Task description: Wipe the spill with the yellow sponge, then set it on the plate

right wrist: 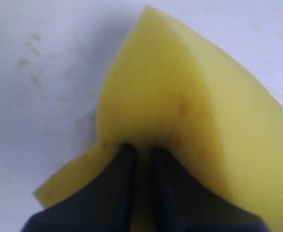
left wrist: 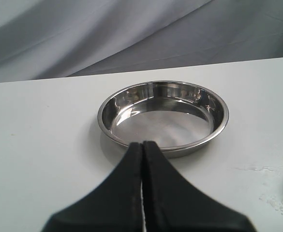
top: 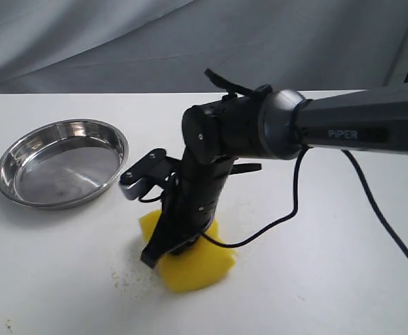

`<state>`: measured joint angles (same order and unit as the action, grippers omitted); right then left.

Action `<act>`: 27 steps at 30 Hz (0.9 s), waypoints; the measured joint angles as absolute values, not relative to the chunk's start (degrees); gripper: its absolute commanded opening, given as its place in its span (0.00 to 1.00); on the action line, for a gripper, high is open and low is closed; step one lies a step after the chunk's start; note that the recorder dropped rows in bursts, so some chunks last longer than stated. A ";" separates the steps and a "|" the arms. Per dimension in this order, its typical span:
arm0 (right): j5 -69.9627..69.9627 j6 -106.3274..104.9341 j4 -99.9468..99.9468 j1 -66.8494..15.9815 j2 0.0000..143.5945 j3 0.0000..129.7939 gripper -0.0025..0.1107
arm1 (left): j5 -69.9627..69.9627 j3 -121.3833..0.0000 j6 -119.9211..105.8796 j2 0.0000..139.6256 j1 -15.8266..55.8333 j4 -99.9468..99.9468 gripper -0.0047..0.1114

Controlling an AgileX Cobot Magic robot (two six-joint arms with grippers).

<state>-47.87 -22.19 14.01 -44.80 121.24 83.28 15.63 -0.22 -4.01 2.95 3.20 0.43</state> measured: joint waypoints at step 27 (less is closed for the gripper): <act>-34.33 -24.04 22.47 -52.81 121.82 83.02 0.12 | 15.63 -0.22 -4.01 2.95 3.20 0.43 0.04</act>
